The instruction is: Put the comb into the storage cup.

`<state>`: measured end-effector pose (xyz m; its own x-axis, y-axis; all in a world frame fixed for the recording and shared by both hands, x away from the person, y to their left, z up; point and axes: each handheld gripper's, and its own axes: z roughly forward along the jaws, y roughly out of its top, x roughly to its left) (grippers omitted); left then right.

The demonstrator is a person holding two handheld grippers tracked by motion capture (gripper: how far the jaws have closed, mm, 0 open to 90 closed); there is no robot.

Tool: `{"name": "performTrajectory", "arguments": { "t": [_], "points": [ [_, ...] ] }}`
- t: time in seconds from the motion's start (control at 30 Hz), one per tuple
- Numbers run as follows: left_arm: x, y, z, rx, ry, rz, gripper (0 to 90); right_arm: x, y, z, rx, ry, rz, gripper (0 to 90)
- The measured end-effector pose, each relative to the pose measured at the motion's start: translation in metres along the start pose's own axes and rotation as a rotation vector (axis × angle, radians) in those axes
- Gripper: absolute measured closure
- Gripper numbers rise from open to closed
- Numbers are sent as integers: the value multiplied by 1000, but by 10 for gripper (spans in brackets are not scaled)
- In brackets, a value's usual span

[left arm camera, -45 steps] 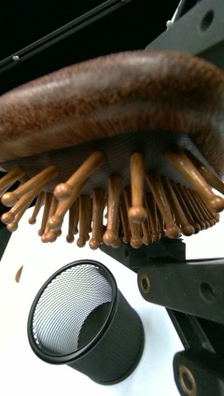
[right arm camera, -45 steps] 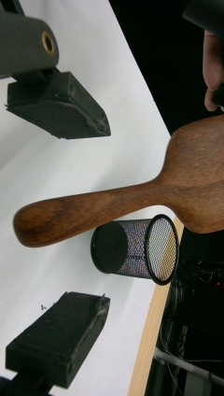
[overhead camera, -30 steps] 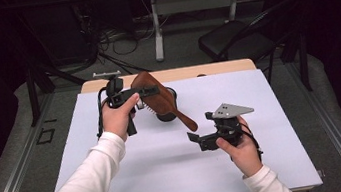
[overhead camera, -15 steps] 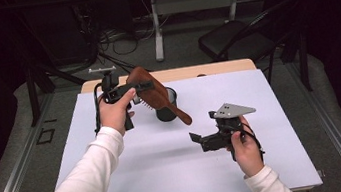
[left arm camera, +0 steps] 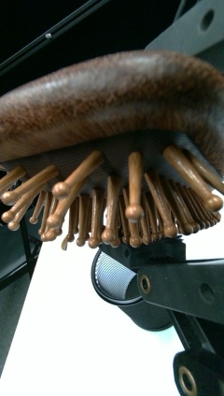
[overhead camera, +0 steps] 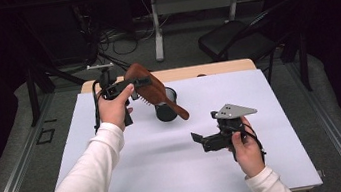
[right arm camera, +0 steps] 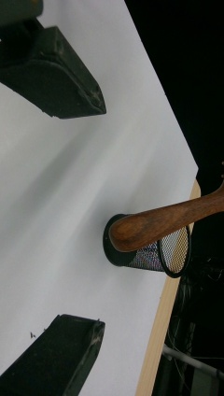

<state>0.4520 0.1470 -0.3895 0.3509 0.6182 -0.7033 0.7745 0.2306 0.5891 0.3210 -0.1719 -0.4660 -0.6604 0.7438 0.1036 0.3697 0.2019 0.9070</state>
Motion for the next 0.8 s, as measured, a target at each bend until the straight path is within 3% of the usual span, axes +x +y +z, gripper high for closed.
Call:
{"name": "performTrajectory", "arguments": {
  "t": [0.8],
  "points": [
    [0,19,-3,-42,32,15,469,0,-2,1,15,14,-10,0]
  ]
}}
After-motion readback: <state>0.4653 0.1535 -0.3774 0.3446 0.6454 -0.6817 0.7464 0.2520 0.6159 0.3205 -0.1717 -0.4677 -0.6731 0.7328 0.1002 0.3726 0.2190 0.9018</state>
